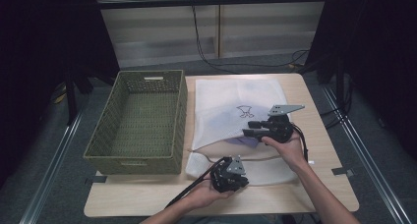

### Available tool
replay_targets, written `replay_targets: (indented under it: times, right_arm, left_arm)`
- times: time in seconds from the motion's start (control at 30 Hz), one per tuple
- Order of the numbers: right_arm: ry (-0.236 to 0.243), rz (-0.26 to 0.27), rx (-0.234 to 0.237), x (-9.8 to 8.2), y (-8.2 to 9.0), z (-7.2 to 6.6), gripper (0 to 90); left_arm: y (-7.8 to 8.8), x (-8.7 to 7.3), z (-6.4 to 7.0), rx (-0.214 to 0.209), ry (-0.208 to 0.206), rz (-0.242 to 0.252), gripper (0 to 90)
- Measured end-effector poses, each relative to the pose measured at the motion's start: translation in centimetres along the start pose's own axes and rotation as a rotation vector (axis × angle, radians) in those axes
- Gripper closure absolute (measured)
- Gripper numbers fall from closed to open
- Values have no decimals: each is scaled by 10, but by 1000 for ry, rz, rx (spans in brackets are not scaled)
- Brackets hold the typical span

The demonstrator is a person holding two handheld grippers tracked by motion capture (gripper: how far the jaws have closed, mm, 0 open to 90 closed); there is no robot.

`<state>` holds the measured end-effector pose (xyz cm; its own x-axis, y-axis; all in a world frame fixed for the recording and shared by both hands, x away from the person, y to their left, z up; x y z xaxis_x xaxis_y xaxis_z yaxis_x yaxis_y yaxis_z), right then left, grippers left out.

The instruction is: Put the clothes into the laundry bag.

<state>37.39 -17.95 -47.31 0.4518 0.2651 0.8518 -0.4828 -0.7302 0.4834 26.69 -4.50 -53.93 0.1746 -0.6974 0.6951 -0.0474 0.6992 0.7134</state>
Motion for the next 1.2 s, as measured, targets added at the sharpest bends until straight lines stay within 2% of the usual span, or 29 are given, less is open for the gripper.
replay_targets:
  times: [0.1, 0.13, 0.2, 0.23, 0.27, 0.3, 0.37, 0.43, 0.63, 0.77, 0.83, 1.0, 1.2]
  right_arm:
    - [-1, -21, 3, -6, -4, 3, 544]
    - [-5, -30, 3, -9, -6, 4, 545]
    - [-8, -70, 16, -20, -13, 7, 545]
    - [-8, -70, 16, -20, -13, 7, 545]
    - [-9, -91, 29, -24, -16, 7, 546]
    - [-7, -122, 34, -31, -22, 7, 544]
    - [-5, -132, 34, -33, -24, 7, 542]
    - [7, -150, 25, -36, -29, 9, 553]
    - [20, -160, -1, -40, -32, 12, 608]
    - [30, -173, -39, -42, -36, 15, 669]
    - [10, -174, -67, -44, -38, 18, 712]
    - [5, -193, -102, -48, -43, 22, 807]
    - [-16, -201, -97, -49, -43, 23, 852]
  left_arm:
    - [0, 0, 0, 11, -17, -2, 858]
    - [-1, 1, 1, 27, -21, 1, 858]
    - [-1, 1, 0, 18, -14, -5, 858]
    - [-1, 1, 0, 18, -14, -5, 858]
    - [-1, 1, 0, 17, -10, 4, 858]
    - [0, 0, 0, 12, -19, -11, 858]
    - [1, 0, -1, 10, -26, -28, 858]
    - [0, 0, -2, 0, -25, -10, 858]
    - [0, 0, -1, 1, -18, -3, 857]
    - [0, 0, -1, 3, -20, -4, 857]
    - [0, 0, -1, 2, -20, -4, 857]
    - [0, -1, -1, 1, -15, 5, 858]
    - [0, -1, -1, 9, -21, 4, 857]
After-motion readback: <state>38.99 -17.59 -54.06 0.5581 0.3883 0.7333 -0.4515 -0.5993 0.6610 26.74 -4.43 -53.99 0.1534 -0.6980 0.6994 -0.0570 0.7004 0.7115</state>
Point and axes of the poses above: each handheld gripper's, and its own axes: y roughly backward along the jaws, x roughly out of its top, z roughly to its right, the point moved 6 cm from there along -y, roughly forward along the jaws
